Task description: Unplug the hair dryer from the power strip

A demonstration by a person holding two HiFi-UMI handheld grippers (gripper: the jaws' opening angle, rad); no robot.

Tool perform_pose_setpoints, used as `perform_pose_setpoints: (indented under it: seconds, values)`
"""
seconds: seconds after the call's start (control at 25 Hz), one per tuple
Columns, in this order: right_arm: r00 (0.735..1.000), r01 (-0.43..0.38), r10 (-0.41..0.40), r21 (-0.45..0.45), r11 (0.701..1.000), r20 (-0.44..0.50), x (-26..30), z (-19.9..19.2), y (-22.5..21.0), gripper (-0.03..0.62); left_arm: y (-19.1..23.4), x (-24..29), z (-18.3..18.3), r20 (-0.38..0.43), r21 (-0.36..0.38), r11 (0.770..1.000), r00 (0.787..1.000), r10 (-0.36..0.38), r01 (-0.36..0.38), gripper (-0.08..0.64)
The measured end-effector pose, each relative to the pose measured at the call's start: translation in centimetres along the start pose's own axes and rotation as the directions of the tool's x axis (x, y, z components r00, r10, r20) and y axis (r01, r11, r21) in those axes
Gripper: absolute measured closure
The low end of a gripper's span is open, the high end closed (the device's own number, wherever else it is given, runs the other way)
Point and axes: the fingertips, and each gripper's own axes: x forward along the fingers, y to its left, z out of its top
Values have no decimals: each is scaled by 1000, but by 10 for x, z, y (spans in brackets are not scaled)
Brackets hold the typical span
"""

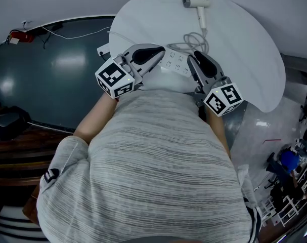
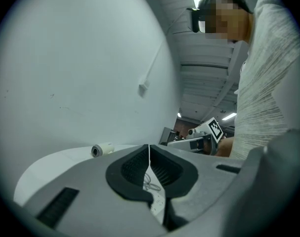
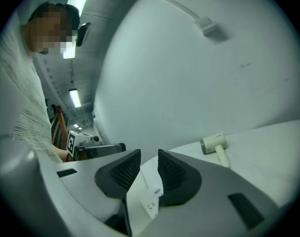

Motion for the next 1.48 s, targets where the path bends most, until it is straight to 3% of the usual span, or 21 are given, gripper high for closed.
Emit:
perform_pose_setpoints:
  seconds: [0.24, 0.36, 0.56, 1.48]
  values:
    - [998, -31, 39, -164, 986, 46, 2, 17, 22, 522, -10, 5, 13, 24, 29, 999, 999, -29, 28, 546]
    - [997, -38, 50, -201, 979, 50, 2, 21, 27, 559, -11, 5, 16, 32, 34, 999, 999, -31, 30, 546]
    - [999, -27, 33, -250, 968, 21, 3, 16, 28, 566, -11, 5, 14, 29, 31, 999, 999, -30, 29, 546]
    - [999, -36, 26, -221, 975, -47, 6, -5, 26, 568, -6, 4, 0, 12, 10, 1000, 1000, -29, 29, 546]
